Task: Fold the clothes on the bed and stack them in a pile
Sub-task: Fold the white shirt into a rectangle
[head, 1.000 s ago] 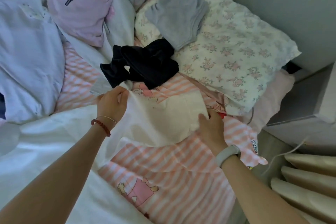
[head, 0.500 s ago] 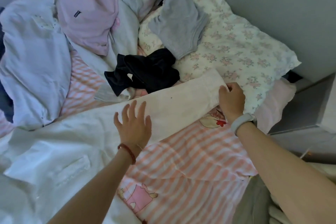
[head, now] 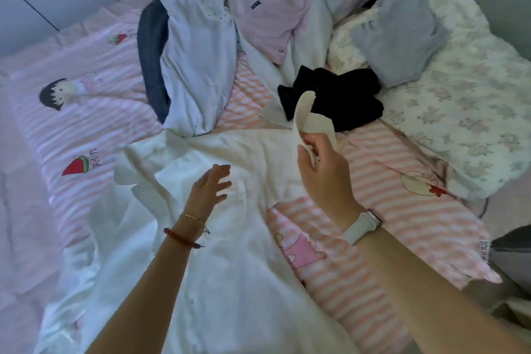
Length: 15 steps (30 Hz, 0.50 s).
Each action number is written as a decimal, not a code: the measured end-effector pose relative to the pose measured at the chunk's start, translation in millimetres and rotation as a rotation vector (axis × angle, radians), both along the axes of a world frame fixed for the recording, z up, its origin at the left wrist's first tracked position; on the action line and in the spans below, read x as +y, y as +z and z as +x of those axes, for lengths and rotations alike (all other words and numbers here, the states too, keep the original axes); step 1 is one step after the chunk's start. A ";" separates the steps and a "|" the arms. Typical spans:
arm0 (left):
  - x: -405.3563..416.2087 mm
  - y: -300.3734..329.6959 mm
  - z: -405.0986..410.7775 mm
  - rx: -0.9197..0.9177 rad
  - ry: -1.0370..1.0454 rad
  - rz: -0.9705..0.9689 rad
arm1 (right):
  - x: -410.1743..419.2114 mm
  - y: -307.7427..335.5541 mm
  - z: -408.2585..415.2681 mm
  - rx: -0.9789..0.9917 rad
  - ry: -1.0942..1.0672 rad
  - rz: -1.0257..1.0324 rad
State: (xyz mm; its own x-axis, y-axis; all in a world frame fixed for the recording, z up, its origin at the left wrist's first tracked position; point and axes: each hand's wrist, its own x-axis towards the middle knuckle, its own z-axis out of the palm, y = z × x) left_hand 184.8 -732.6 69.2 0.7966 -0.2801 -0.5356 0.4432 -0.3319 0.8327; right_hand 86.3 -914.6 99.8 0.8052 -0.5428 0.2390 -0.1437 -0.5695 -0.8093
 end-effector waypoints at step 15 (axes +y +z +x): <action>240.3 -60.2 -93.0 0.008 0.107 0.480 | 224.4 -89.8 -62.4 0.537 0.727 -0.176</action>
State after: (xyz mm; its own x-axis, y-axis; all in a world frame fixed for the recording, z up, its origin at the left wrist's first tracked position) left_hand 91.8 -492.4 9.0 0.8029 0.0832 -0.5903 0.5016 -0.6294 0.5935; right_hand 23.9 -690.2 10.0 0.9606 0.1493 -0.2345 -0.0335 -0.7753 -0.6308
